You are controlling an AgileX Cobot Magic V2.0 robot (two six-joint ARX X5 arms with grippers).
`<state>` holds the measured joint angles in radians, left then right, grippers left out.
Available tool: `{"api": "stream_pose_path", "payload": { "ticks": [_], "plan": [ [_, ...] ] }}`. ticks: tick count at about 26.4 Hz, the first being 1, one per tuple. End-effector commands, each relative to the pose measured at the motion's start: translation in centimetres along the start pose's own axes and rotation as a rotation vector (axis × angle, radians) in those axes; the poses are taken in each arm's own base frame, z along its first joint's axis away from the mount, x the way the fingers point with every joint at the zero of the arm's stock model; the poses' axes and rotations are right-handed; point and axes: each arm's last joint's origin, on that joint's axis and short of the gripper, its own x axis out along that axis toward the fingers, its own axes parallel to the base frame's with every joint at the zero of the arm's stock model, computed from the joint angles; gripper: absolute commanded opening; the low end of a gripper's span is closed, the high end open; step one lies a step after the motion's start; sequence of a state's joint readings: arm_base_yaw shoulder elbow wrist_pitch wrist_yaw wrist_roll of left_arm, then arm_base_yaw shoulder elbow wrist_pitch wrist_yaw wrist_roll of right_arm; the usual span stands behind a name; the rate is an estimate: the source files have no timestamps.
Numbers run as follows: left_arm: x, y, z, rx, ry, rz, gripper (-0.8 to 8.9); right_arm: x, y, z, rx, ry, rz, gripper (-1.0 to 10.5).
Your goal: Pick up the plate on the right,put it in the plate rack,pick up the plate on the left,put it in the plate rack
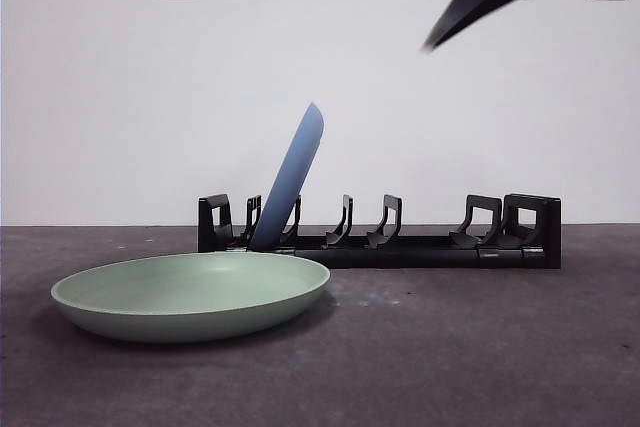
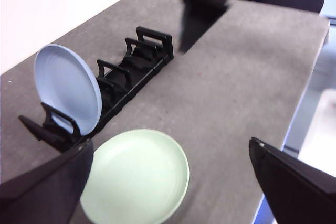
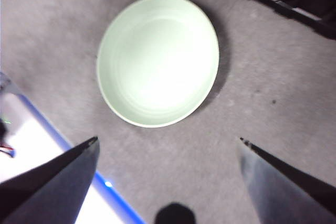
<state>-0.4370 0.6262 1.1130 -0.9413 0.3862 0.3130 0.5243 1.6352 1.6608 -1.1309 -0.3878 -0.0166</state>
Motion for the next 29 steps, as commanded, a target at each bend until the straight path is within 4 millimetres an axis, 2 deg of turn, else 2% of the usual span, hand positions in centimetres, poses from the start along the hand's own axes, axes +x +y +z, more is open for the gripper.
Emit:
{"api": "stream_pose_path", "payload": {
  "ticks": [1,7,13,19,29],
  "plan": [
    [-0.9,-0.5,-0.6,0.073,0.031,0.024,5.03,3.8,0.1,0.6,0.0,0.08,-0.033,4.4],
    [-1.4,-0.8,-1.8,0.079,0.151,0.069,5.03,10.3,-0.3,1.3,0.0,0.189,-0.073,4.4],
    [-1.3,-0.8,-1.9,0.095,0.169,0.057,5.03,14.9,-1.6,1.3,0.037,0.242,-0.094,4.4],
    [-1.2,-0.8,-1.9,0.095,0.173,0.054,5.03,17.6,-2.6,1.3,0.054,0.255,-0.097,4.4],
    [-0.4,-0.6,-1.7,0.104,0.194,0.019,5.03,20.3,-3.2,1.1,0.091,0.259,-0.099,4.2]
  ]
}}
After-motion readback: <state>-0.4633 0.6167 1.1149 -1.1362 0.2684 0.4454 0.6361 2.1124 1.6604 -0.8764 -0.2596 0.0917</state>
